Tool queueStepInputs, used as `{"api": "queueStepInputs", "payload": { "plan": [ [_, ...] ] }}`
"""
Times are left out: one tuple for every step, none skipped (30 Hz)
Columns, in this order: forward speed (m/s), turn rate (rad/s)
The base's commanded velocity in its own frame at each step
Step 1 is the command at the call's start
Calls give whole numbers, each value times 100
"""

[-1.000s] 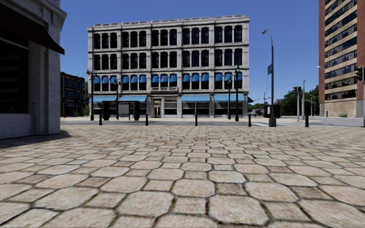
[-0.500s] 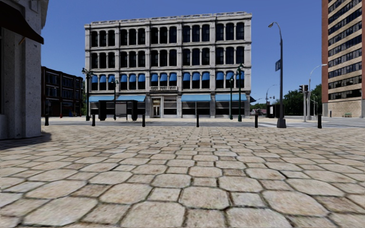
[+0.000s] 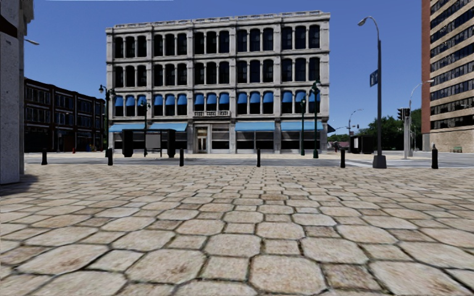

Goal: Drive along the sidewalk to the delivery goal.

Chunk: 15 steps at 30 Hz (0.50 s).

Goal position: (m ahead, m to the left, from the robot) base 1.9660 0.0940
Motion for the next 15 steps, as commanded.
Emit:
{"api": "queueStepInputs", "payload": {
  "plan": [
    [200, 0],
    [174, 0],
    [174, 0],
    [92, 0],
    [60, 0],
    [47, 0],
    [47, 0],
    [40, 0],
    [38, 0],
    [37, 0],
    [37, 0],
    [37, 0],
    [36, 0],
    [34, 0],
    [28, 0]
  ]
}}
